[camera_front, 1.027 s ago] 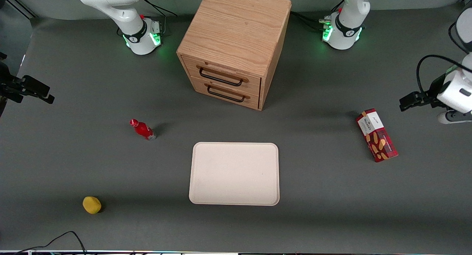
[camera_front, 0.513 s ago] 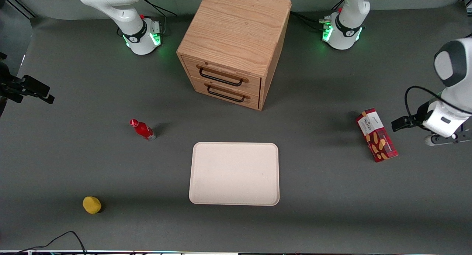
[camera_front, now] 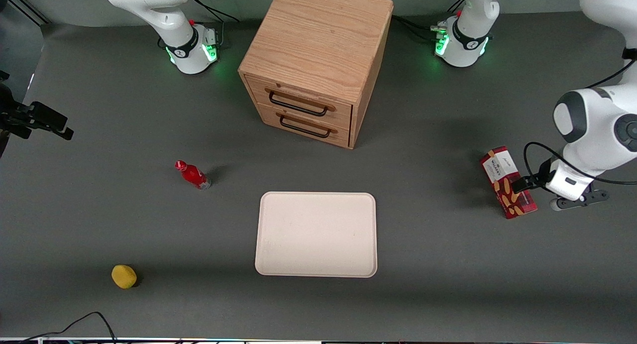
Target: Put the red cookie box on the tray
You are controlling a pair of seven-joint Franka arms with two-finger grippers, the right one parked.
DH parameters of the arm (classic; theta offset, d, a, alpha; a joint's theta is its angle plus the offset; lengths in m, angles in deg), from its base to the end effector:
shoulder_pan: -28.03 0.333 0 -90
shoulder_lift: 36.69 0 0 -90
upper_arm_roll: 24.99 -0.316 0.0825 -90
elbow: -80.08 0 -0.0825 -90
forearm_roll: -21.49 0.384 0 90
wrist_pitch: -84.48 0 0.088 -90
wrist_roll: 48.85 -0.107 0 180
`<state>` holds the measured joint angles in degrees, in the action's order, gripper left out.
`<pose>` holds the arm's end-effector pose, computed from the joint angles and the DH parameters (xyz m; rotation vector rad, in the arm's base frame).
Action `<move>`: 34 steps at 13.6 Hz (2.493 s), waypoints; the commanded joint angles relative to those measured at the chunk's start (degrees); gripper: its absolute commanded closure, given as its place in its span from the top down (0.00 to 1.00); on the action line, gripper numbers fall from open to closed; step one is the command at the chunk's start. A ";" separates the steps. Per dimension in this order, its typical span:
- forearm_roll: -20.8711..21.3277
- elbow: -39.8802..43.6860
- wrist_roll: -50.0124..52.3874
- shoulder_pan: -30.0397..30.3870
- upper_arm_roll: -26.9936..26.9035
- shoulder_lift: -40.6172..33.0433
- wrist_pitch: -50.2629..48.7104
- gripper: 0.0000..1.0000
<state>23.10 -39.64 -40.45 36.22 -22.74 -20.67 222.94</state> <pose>0.5834 0.0613 0.2939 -3.1124 -0.3618 -0.0751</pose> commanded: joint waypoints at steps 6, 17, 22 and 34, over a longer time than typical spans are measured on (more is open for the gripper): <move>-0.56 -7.02 3.29 0.43 0.13 1.20 10.33 1.00; -0.56 -7.99 3.38 0.34 0.13 1.20 11.13 0.19; -0.56 -7.47 3.39 0.34 0.13 -1.60 7.64 0.10; -0.56 31.09 6.54 -1.33 5.30 -8.47 -51.42 0.13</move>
<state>22.68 -15.70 -36.39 35.51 -19.19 -30.58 177.60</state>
